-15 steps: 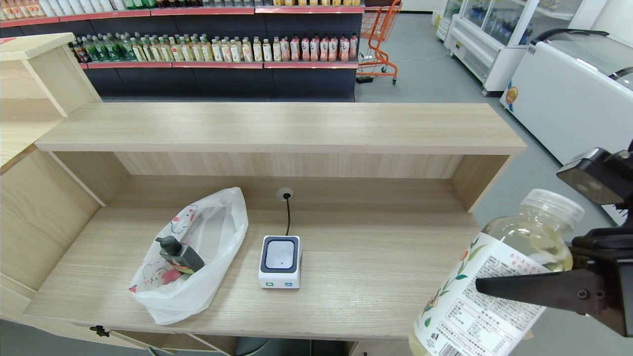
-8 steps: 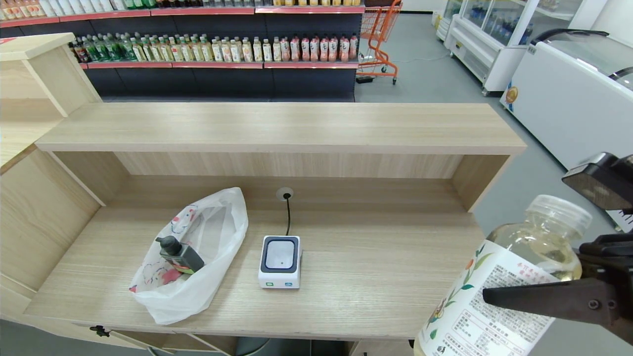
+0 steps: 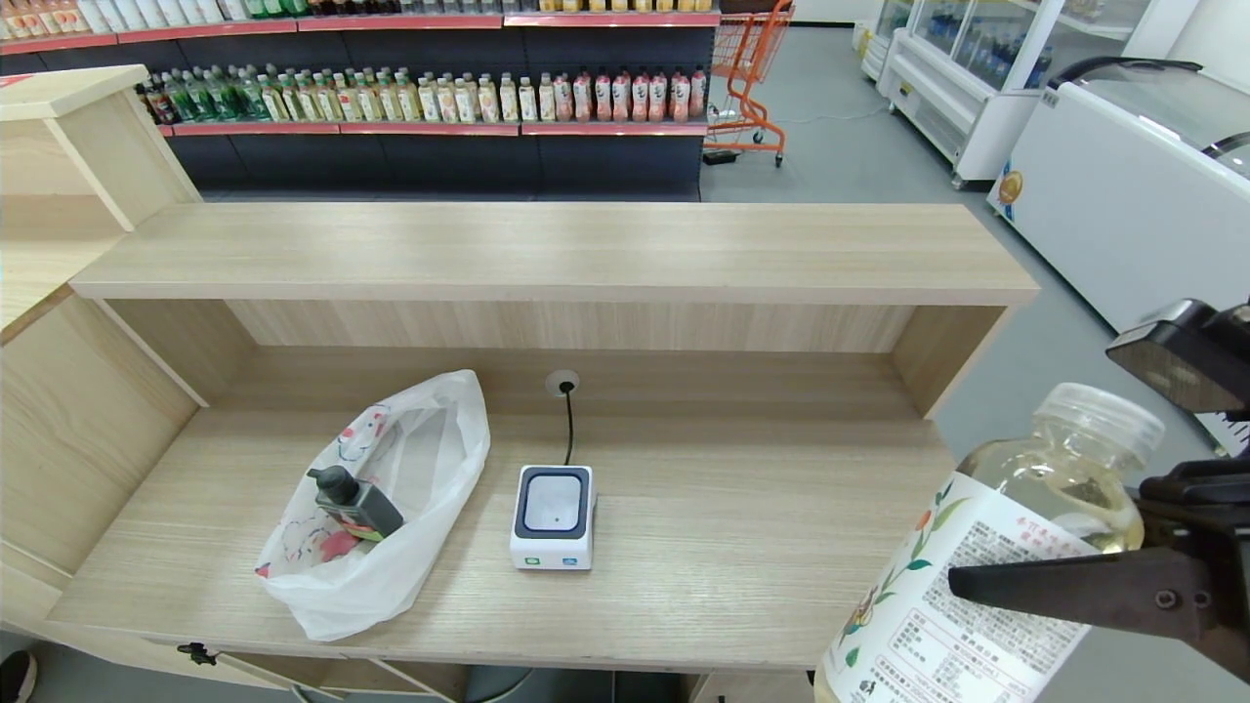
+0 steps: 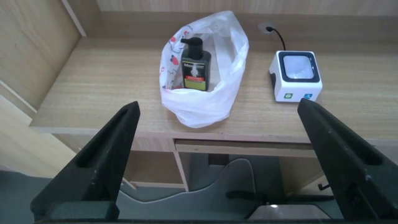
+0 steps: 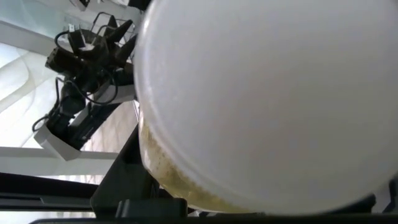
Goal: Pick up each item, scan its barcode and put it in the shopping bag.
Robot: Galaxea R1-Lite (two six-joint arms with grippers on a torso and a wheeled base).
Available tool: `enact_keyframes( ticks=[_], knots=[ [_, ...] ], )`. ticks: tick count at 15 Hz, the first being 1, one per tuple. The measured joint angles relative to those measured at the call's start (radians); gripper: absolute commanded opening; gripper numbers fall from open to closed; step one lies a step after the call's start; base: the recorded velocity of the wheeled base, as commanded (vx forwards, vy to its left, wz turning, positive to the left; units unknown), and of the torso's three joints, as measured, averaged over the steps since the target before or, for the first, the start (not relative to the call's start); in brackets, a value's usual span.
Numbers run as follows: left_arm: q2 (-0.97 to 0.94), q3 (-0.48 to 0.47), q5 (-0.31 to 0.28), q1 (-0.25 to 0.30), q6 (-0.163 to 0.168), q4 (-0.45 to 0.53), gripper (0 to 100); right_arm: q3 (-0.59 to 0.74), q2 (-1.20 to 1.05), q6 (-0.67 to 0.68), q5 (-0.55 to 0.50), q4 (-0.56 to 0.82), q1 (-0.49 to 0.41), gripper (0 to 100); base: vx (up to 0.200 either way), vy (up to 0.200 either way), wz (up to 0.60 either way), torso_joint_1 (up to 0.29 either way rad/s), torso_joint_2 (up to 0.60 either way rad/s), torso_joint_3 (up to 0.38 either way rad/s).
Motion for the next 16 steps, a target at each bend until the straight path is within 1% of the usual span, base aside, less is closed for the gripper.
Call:
enact_keyframes(
  ticks=[2, 3, 4, 6, 7, 9, 10, 13, 14, 15, 16],
  knots=[
    [0.0, 0.0, 0.0, 0.0, 0.0, 0.0, 100, 0.003, 0.0, -0.042, -0.013, 0.0, -0.006, 0, 0.0, 0.0, 0.0, 0.0, 0.0, 0.0],
    [0.0, 0.0, 0.0, 0.0, 0.0, 0.0, 100, 0.004, 0.0, -0.073, -0.044, -0.001, -0.016, 0, 0.0, 0.0, 0.0, 0.0, 0.0, 0.0],
    [0.0, 0.0, 0.0, 0.0, 0.0, 0.0, 100, 0.006, 0.004, -0.13, -0.101, -0.005, -0.03, 0, 0.0, 0.0, 0.0, 0.0, 0.0, 0.0],
    [0.0, 0.0, 0.0, 0.0, 0.0, 0.0, 100, 0.009, 0.019, -0.287, -0.204, -0.026, -0.069, 0, 0.0, 0.0, 0.0, 0.0, 0.0, 0.0],
    [0.0, 0.0, 0.0, 0.0, 0.0, 0.0, 100, 0.014, 0.028, -0.371, -0.239, -0.073, -0.09, 0, 0.0, 0.0, 0.0, 0.0, 0.0, 0.0],
    [0.0, 0.0, 0.0, 0.0, 0.0, 0.0, 100, 0.036, 0.046, -0.544, -0.357, -0.186, -0.123, 0, 0.0, 0.0, 0.0, 0.0, 0.0, 0.0],
    [0.0, 0.0, 0.0, 0.0, 0.0, 0.0, 100, 0.053, 0.054, -0.621, -0.396, -0.242, -0.132, 0, 0.0, 0.0, 0.0, 0.0, 0.0, 0.0],
    [0.0, 0.0, 0.0, 0.0, 0.0, 0.0, 100, 0.136, 0.1, -0.816, -0.418, -0.511, -0.151, 0, 0.0, 0.0, 0.0, 0.0, 0.0, 0.0],
    [0.0, 0.0, 0.0, 0.0, 0.0, 0.0, 100, 0.172, 0.132, -0.92, -0.418, -0.615, -0.165, 0, 0.0, 0.0, 0.0, 0.0, 0.0, 0.0],
    [0.0, 0.0, 0.0, 0.0, 0.0, 0.0, 100, 0.205, 0.163, -1.009, -0.416, -0.69, -0.183, 0, 0.0, 0.0, 0.0, 0.0, 0.0, 0.0],
    [0.0, 0.0, 0.0, 0.0, 0.0, 0.0, 100, 0.236, 0.19, -1.106, -0.405, -0.736, -0.204, 0, 0.0, 0.0, 0.0, 0.0, 0.0, 0.0]
  ],
)
